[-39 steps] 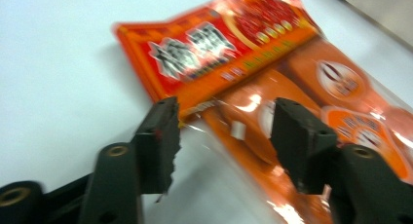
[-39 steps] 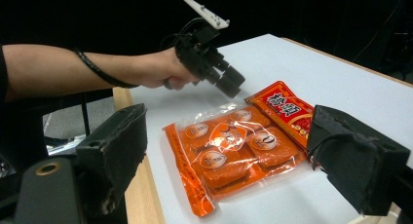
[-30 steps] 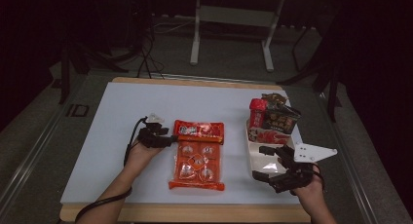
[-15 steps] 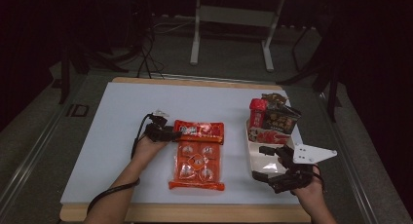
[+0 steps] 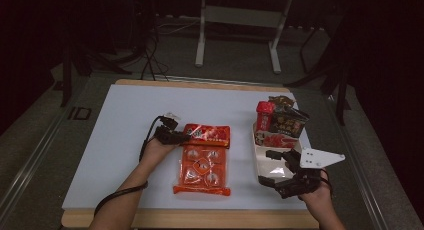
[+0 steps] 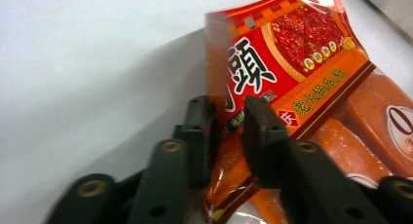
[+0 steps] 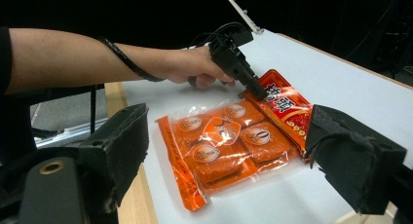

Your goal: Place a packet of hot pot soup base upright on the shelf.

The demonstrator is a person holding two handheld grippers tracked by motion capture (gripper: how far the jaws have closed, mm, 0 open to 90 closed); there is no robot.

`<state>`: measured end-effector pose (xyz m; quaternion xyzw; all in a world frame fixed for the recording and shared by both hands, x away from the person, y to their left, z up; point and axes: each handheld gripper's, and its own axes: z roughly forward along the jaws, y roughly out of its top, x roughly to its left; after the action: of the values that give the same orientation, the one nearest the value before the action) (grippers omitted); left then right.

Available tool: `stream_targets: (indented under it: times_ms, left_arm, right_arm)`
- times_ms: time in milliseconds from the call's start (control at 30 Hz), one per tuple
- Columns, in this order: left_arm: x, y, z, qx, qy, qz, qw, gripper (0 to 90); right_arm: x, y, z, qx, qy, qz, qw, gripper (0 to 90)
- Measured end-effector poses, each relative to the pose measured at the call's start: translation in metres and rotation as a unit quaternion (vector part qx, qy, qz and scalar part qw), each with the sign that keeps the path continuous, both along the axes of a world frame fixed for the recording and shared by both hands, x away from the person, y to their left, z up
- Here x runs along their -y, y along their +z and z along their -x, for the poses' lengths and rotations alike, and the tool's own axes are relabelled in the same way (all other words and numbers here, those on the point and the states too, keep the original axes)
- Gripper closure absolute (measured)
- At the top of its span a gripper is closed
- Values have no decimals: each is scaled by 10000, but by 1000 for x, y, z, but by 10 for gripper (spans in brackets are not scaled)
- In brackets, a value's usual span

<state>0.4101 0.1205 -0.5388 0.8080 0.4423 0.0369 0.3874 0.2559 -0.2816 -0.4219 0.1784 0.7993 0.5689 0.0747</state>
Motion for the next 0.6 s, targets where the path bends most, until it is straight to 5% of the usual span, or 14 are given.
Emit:
stream_targets:
  times_ms: [100,300,600]
  left_arm:
    - [3,3,2,70,53,-198,9998,882]
    - [9,7,6,273,72,-504,9983,893]
    - [8,18,16,551,140,-472,9973,895]
  right_arm:
    - [-1,0,0,-8,8,2,10000,157]
    - [-1,-1,0,-10,7,10,10000,159]
    - [0,1,0,9,-14,-15,10000,181]
